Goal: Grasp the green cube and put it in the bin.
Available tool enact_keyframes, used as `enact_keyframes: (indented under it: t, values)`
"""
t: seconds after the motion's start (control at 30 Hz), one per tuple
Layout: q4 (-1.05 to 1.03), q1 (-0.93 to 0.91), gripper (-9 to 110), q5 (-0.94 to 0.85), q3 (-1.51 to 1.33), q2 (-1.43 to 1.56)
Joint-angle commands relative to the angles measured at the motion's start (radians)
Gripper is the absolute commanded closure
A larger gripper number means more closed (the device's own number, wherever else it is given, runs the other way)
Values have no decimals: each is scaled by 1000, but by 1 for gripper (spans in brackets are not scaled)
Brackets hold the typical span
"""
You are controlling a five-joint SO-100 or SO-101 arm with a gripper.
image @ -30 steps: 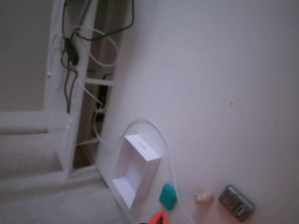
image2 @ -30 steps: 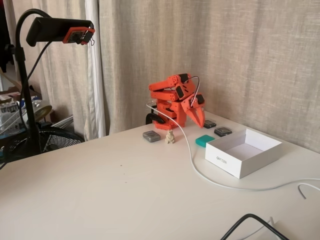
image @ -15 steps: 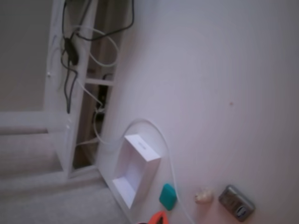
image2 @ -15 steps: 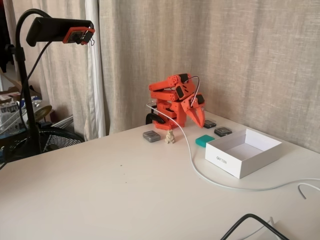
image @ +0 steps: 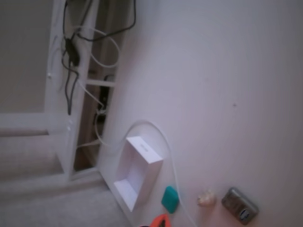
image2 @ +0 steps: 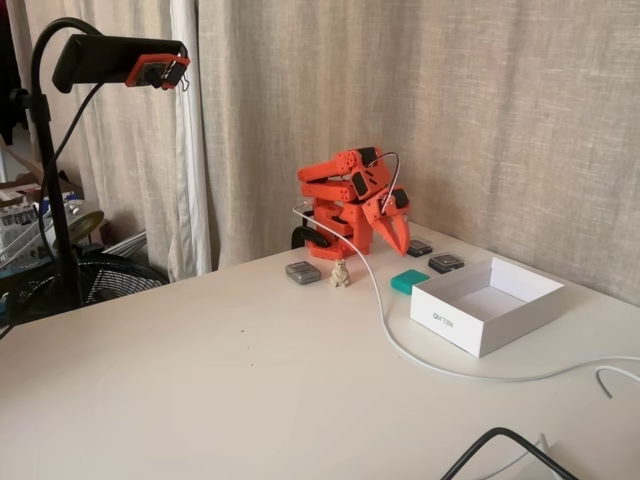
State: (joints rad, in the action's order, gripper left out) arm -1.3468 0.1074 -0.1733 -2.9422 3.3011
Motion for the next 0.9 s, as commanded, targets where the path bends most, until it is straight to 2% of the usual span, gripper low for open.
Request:
enact_keyframes:
  t: [0.0,0.7,0.77,0.87]
  values:
    - [14,0,110,0,0,8]
    - [14,49,109,-41,0,8]
    - [14,44,105,-43,0,6]
    - [103,43,103,-66,48,-144]
